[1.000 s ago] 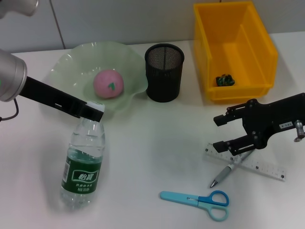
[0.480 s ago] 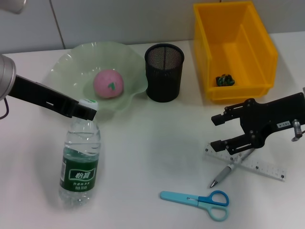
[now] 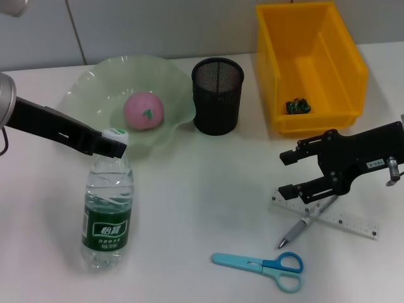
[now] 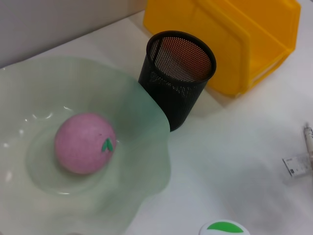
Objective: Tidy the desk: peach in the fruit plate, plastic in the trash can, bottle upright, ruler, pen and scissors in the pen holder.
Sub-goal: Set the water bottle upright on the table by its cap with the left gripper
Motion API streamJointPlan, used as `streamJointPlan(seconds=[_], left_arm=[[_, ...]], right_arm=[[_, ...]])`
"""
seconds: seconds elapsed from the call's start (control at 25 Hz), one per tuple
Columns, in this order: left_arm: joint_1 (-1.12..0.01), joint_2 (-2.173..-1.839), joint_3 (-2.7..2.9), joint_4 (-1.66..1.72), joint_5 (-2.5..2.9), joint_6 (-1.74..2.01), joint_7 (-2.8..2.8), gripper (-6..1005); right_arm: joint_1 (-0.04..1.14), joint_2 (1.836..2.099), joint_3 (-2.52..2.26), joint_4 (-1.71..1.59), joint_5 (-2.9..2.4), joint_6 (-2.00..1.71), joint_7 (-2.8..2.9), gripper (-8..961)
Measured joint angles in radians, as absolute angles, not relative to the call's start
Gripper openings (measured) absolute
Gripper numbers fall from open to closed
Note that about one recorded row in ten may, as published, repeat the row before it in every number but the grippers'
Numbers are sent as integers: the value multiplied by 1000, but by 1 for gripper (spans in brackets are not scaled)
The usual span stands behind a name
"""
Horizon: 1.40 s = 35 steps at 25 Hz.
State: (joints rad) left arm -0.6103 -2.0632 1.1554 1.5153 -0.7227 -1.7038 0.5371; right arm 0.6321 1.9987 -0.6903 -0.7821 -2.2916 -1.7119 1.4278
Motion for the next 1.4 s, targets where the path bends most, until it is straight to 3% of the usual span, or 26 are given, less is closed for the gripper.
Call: streamJointPlan(seconds=[1.4], left_arm=[[-648,-2060,1087,1518,-724,-1712,647,412]], right_arm=[[646,1999,-684,-785,-2292,-1708,1437,741]])
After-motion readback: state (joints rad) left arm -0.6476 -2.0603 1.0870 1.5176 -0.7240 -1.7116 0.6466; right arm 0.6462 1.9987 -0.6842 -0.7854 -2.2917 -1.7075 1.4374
